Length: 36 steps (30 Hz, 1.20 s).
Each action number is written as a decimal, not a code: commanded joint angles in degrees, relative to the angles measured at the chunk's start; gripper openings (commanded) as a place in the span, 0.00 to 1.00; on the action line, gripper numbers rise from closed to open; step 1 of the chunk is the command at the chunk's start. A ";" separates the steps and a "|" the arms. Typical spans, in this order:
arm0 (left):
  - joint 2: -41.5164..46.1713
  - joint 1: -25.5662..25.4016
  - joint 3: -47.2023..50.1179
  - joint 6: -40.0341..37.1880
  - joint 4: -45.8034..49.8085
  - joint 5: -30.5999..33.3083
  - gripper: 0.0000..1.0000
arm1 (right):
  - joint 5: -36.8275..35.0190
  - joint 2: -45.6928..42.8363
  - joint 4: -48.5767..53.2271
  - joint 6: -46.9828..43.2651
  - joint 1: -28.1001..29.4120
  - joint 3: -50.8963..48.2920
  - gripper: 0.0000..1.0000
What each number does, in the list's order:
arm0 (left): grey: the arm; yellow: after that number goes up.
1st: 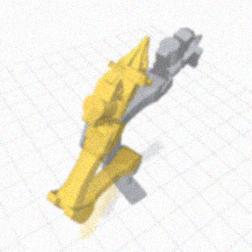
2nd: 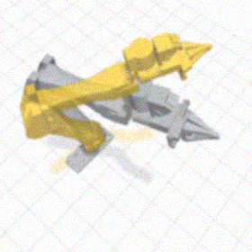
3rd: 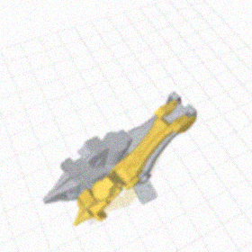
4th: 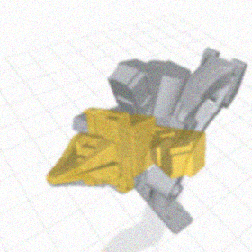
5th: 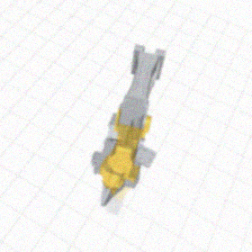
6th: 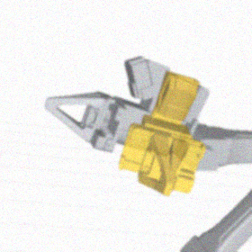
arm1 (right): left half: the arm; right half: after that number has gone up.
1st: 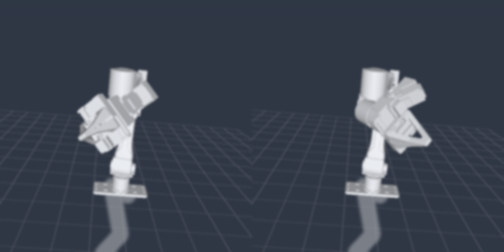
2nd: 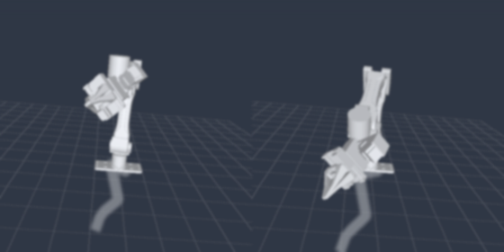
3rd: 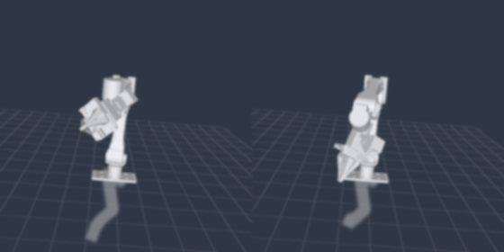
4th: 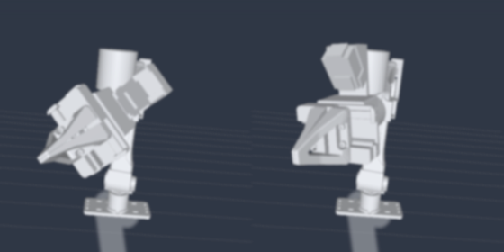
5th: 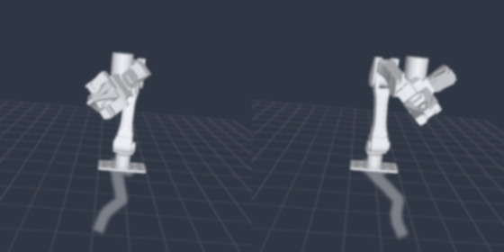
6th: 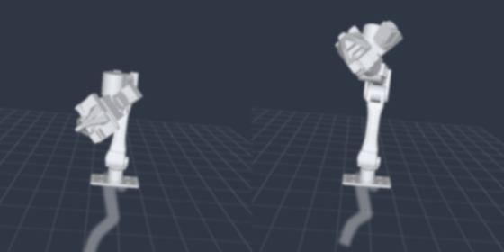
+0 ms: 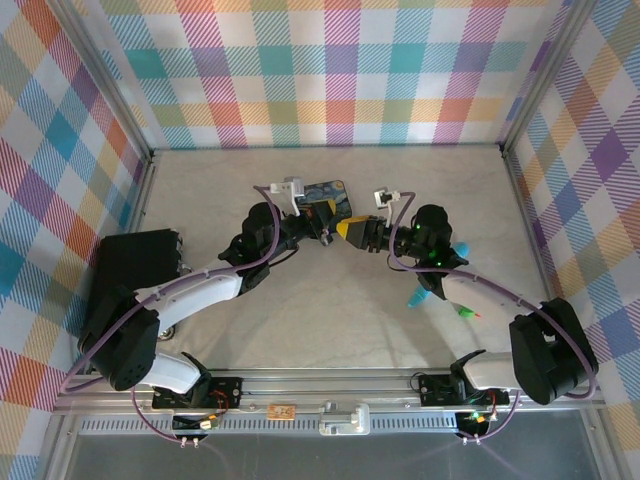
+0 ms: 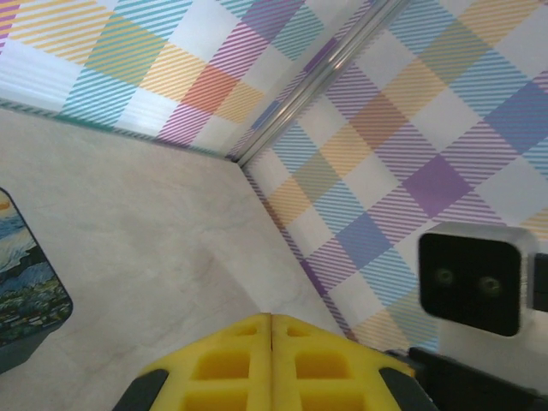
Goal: Unlock a padlock with a key
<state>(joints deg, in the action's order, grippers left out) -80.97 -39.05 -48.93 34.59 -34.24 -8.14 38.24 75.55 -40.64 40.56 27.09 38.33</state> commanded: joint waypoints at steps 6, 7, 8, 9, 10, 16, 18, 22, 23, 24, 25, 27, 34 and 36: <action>1.51 -1.63 1.28 1.84 -5.81 -0.99 0.00 | 1.47 2.24 -5.32 1.98 1.89 1.20 0.40; 1.32 -1.71 1.34 1.95 -6.24 -0.98 0.00 | 1.40 2.34 -5.39 1.98 2.08 1.21 0.40; 1.26 -1.73 1.54 2.21 -6.78 -0.82 0.00 | 1.41 2.54 -5.28 1.98 2.26 1.32 0.40; 1.10 -1.81 1.72 2.48 -7.46 -0.75 0.00 | 1.31 2.83 -5.34 1.98 2.35 1.47 0.39; 0.98 -1.84 1.97 2.67 -8.07 -0.74 0.00 | 1.24 3.06 -5.57 2.10 2.34 1.41 0.39; 0.62 -2.25 2.41 3.85 -9.65 -0.68 0.00 | 1.25 4.83 -7.39 3.17 2.35 2.20 0.32; 0.63 -2.39 2.57 4.09 -10.05 -0.74 0.00 | 1.76 5.55 -7.90 3.54 2.35 2.57 0.24; 0.79 -2.85 2.77 4.12 -10.06 -0.69 0.00 | 2.41 6.19 -8.05 3.78 2.35 2.99 0.16; 0.86 -2.90 2.78 4.12 -10.06 -0.65 0.00 | 2.45 6.19 -8.13 3.83 2.37 3.02 0.16; 0.85 -2.95 2.97 4.17 -10.06 -0.56 0.00 | 2.41 6.19 -8.13 3.91 2.35 3.08 0.15; 0.88 -3.02 3.02 4.25 -10.19 -0.64 0.00 | 2.53 6.19 -8.12 3.92 2.37 3.14 0.14; 0.76 -3.04 3.22 4.49 -10.62 -0.58 0.00 | 2.77 6.36 -7.79 3.79 2.35 3.41 0.08; 4.38 -2.20 3.51 4.94 -5.99 -0.11 0.42 | 2.86 3.66 1.85 -3.05 1.76 4.43 0.00; 6.79 -1.03 4.12 5.22 -3.40 -0.50 0.62 | 3.27 2.28 7.87 -6.30 1.15 5.12 0.00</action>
<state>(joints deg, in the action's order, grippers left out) -78.50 -41.04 -45.63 39.72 -39.22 -7.53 41.21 80.55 -40.14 40.23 28.95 41.08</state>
